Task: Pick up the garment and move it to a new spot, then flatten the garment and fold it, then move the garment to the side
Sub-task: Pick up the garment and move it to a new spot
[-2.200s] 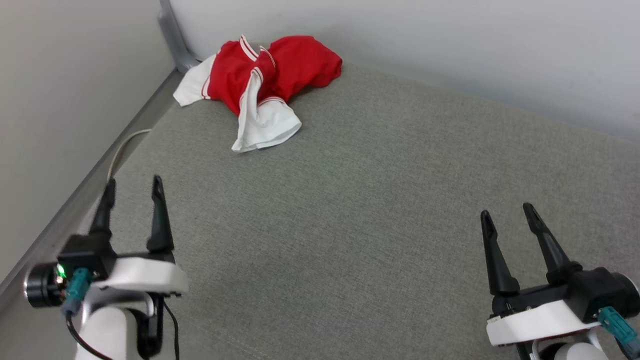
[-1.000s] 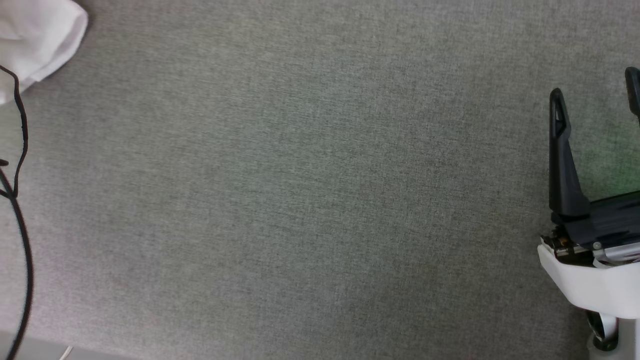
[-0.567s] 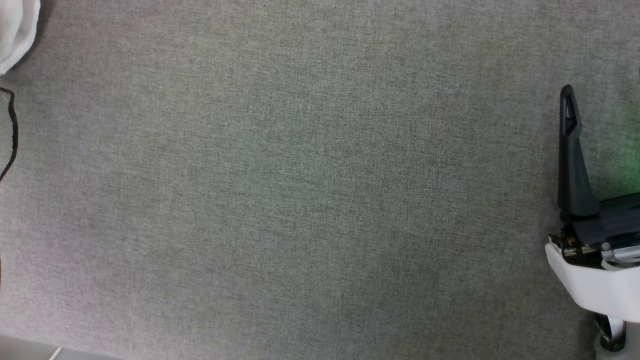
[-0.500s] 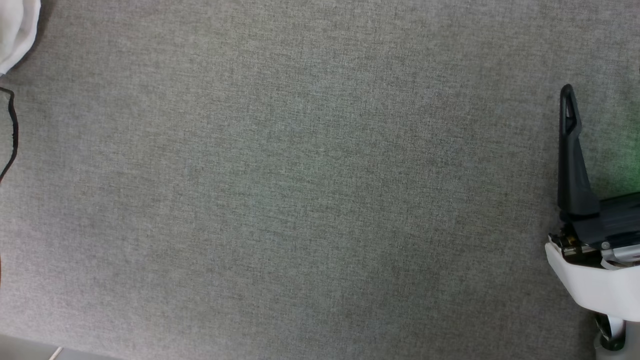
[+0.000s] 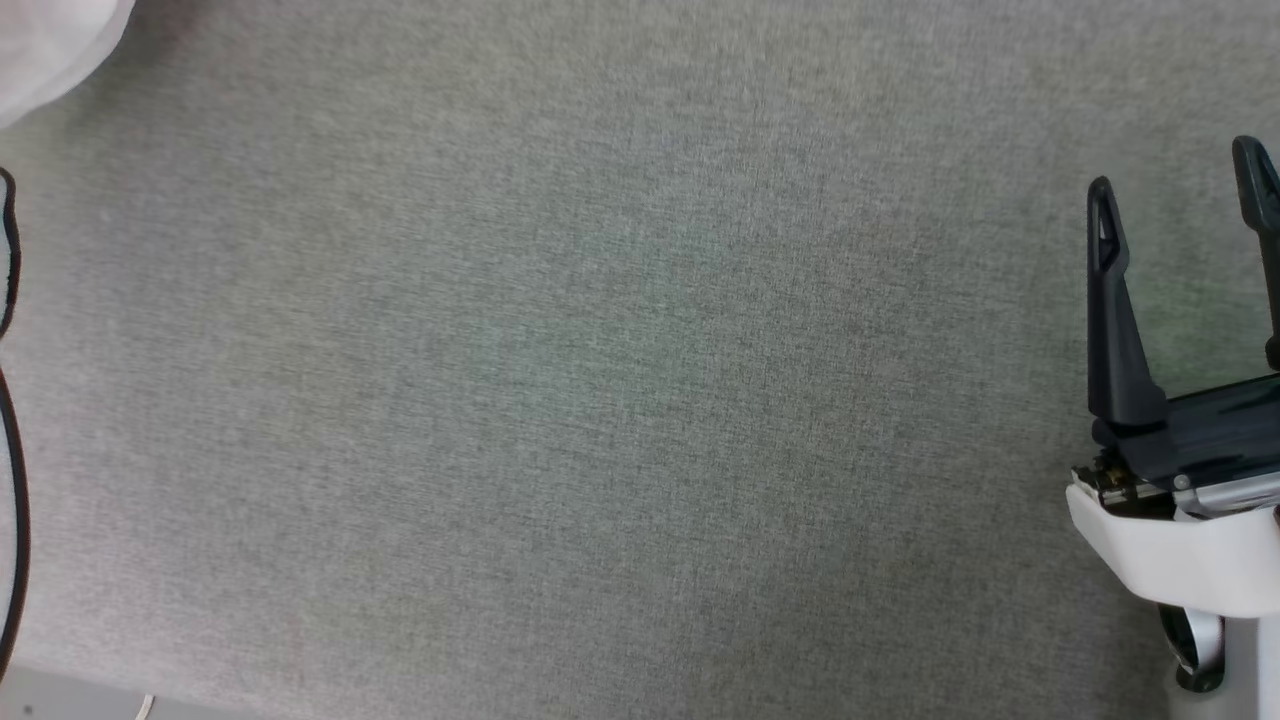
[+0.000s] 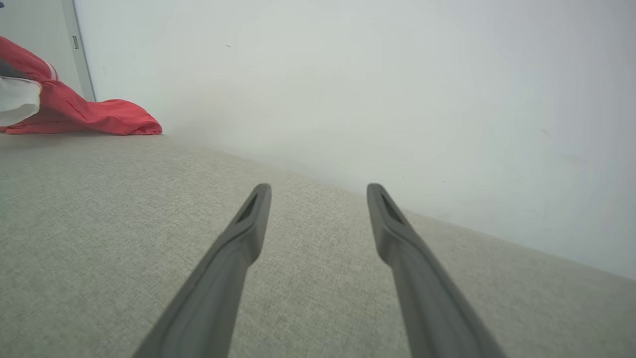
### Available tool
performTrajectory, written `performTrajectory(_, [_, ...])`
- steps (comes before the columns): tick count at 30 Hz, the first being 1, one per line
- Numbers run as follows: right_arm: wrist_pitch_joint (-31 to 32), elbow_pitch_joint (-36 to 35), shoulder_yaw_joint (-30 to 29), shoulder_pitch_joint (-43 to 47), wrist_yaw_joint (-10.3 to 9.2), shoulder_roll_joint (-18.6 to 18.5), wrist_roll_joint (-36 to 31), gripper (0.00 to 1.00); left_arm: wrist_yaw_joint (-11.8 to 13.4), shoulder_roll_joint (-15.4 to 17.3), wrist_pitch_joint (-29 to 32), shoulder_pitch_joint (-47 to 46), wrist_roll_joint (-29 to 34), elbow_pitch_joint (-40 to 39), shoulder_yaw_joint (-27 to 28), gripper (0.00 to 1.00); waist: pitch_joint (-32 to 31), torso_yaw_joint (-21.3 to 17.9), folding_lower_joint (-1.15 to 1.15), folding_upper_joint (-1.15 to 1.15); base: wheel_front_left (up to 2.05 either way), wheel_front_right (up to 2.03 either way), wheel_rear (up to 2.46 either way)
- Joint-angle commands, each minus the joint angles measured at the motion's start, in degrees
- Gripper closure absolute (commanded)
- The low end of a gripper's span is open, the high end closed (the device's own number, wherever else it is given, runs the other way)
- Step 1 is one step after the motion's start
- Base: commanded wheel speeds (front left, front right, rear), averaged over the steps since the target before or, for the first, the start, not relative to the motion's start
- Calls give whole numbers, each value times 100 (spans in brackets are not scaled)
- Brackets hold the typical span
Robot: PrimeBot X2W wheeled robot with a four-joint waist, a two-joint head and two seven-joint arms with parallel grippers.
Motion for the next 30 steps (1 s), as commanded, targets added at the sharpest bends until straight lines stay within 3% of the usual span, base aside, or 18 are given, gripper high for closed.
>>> performTrajectory(1, [-10, 38, 8, 32, -4, 31, 20, 0, 2, 55, -72, -69, -50, -114, -110, 100, -302, 8, 0, 0, 0, 0, 0])
performTrajectory(7, [-10, 220, 0, 141, -4, 150, 120, 0, 2, 170, -310, -302, -221, -792, -875, 100, -865, -9, 0, 0, 0, 0, 0])
performTrajectory(13, [-10, 384, -63, 220, -4, 243, 224, 0, 2, 33, -429, -541, -285, -1438, -1718, 100, -1309, -122, 0, 0, 0, 0, 0])
performTrajectory(30, [-10, 538, -264, 304, -4, 320, 635, 0, 2, -1418, -817, -313, -293, -2365, -4015, 100, -1829, -1019, 0, 0, 0, 0, 0])
